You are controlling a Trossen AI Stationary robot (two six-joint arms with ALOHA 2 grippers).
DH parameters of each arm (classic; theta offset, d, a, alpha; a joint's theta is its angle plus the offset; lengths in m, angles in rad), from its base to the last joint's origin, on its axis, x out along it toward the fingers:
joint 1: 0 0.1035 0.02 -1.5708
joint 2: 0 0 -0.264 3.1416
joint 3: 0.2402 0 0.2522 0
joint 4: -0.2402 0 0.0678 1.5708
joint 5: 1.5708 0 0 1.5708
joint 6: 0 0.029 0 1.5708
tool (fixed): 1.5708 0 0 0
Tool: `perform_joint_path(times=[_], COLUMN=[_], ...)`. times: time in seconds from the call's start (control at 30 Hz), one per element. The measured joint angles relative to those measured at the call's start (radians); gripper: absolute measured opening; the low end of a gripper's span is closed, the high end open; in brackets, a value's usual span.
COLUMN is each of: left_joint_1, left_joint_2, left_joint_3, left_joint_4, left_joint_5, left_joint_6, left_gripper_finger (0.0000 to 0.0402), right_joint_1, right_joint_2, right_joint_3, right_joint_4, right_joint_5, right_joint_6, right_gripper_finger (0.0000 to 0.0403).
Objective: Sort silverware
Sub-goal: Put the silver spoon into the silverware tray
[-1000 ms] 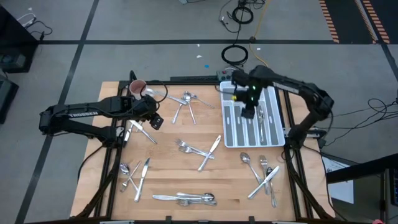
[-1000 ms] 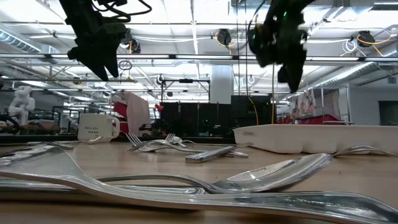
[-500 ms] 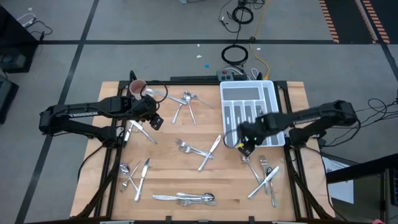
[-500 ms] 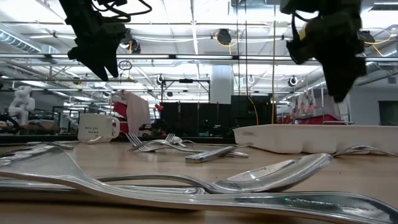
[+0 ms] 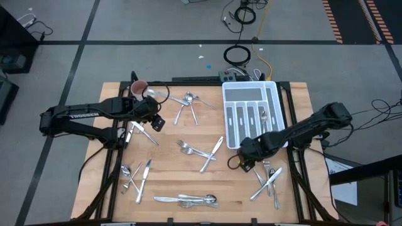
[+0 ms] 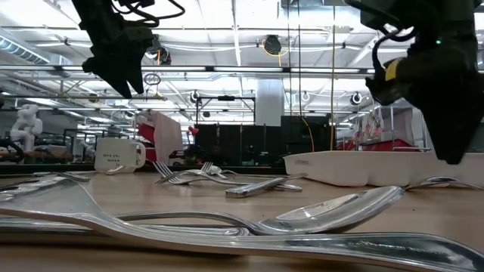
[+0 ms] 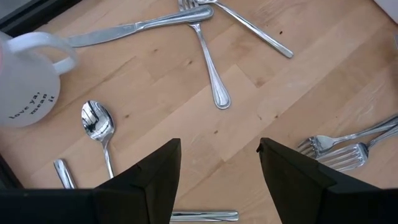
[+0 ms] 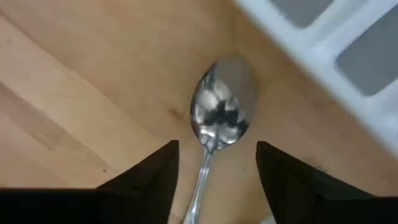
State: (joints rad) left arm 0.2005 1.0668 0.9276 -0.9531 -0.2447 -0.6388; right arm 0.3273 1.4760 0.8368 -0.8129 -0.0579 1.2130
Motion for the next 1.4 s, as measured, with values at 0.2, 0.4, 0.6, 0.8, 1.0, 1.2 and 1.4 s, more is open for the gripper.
perform_joint_path(times=[0.2,0.4,0.6,0.8,1.0,1.2,1.4], left_joint_1=[0.000,0.000,0.000,0.000,0.000,0.000,0.000], left_joint_2=[0.000,0.000,0.000,0.000,0.000,0.000,0.000], left_joint_3=[0.000,0.000,0.000,0.000,0.000,0.000,0.000], left_joint_4=[-0.001,0.001,0.001,0.003,0.005,0.050,0.133], left_joint_5=[0.007,0.006,0.005,0.004,0.003,0.053,0.081], left_joint_6=[0.026,0.051,0.051,0.051,0.050,0.044,0.043], left_gripper_finger=[0.0223,0.0223,0.0223,0.0223,0.0223,0.0223,0.0223], right_joint_1=[0.050,0.050,0.043,0.047,0.040,0.043,0.031], right_joint_2=[0.077,0.149,0.233,0.213,0.121,-0.019,-0.153], right_joint_3=[0.000,0.001,0.017,0.036,0.043,0.068,0.089], right_joint_4=[-0.002,0.028,0.056,0.050,0.093,0.120,0.060], right_joint_5=[0.008,0.036,-0.029,-0.025,-0.028,-0.001,0.179], right_joint_6=[0.062,0.062,0.066,0.058,0.041,0.005,0.055], right_gripper_finger=[0.0259,0.0253,0.0133,0.0015,0.0003,0.0001,0.0001])
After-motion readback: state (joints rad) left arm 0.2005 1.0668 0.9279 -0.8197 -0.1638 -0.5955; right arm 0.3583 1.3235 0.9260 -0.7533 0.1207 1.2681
